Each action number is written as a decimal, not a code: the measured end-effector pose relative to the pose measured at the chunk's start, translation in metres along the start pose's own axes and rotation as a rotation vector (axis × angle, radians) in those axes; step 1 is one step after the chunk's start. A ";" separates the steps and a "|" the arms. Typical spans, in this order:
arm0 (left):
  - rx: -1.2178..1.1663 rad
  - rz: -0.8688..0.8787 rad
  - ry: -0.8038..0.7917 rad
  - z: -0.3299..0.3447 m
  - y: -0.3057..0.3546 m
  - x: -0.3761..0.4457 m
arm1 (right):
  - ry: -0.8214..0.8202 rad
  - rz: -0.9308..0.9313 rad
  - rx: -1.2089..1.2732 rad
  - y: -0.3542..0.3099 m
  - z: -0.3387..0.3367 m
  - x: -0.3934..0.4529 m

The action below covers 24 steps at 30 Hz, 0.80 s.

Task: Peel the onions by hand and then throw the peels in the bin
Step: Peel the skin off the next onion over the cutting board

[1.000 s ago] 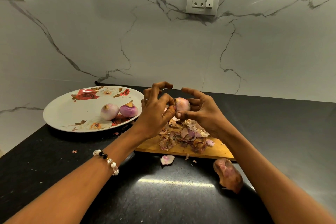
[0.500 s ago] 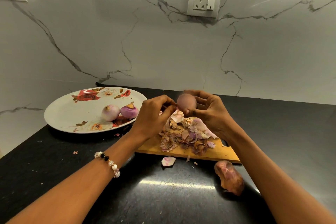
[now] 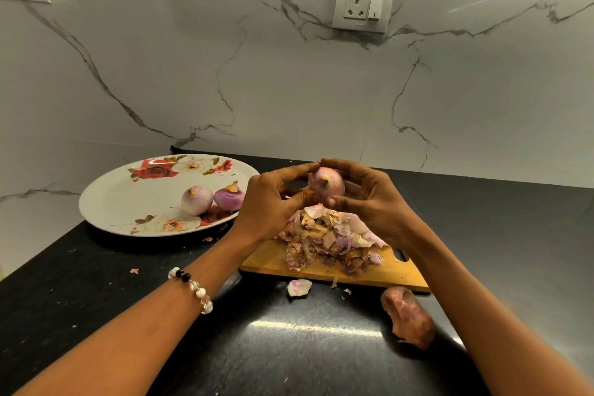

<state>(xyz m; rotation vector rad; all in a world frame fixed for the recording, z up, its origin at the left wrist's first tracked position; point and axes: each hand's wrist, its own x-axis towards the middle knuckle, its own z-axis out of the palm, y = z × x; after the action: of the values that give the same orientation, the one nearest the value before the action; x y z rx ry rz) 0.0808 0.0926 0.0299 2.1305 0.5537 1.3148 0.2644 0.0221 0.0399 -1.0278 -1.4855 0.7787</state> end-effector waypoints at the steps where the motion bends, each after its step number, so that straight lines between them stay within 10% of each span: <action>1: -0.044 -0.023 0.017 -0.001 0.001 0.000 | -0.010 -0.001 0.007 0.000 -0.001 0.000; 24: -0.159 -0.191 0.003 -0.006 0.002 0.000 | -0.059 -0.028 -0.164 0.004 -0.003 0.001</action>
<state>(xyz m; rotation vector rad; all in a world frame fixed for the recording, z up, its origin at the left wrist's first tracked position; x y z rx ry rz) 0.0759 0.0920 0.0334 1.8977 0.6165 1.2146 0.2678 0.0242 0.0372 -1.1119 -1.6325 0.6806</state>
